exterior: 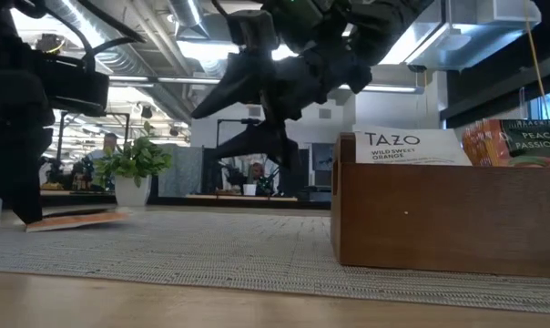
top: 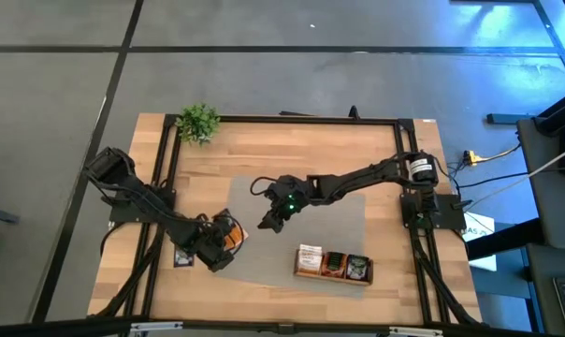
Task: Pick & Place Tea
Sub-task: Put the orange tea bag into the left compartment of the wooden organizer
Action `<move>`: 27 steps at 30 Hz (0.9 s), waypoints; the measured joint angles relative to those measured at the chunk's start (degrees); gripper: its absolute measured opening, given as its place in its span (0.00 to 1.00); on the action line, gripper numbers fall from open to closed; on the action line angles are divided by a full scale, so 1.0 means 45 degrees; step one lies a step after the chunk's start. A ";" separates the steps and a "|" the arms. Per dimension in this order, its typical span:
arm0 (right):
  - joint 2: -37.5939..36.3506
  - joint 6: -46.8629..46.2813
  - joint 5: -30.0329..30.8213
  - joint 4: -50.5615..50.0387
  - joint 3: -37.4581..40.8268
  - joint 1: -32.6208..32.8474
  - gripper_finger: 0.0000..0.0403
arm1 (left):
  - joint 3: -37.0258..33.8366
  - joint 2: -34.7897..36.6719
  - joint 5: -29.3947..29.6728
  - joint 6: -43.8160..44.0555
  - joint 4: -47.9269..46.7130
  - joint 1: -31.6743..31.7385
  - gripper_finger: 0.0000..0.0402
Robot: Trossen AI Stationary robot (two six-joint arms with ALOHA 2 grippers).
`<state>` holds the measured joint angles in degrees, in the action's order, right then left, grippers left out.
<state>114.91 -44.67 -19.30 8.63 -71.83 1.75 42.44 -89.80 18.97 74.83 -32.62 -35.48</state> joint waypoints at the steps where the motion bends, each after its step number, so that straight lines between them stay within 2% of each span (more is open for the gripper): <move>1: 0.0000 -0.0061 0.0163 -0.0011 0.0000 -0.0002 0.57 | -0.0005 0.0000 0.0033 0.0000 0.0014 -0.0005 0.03; 15: 0.0413 0.0201 0.1140 0.0183 -0.0243 -0.0007 0.48 | -0.0036 -0.0041 0.0201 0.0005 0.0534 0.0194 0.03; 20: 0.1933 0.0320 0.0834 -0.0249 -0.1898 -0.0007 0.46 | -0.0044 -0.0044 0.0143 -0.0097 0.0712 0.0334 0.03; 27: 0.3472 0.0573 0.0607 -0.3229 -0.4360 -0.0007 0.45 | -0.0049 -0.0058 0.0145 -0.0099 0.1026 0.0346 0.02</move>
<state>130.54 -42.09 -16.57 -5.90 -91.45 1.72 42.22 -90.06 19.62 74.38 -28.00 -33.93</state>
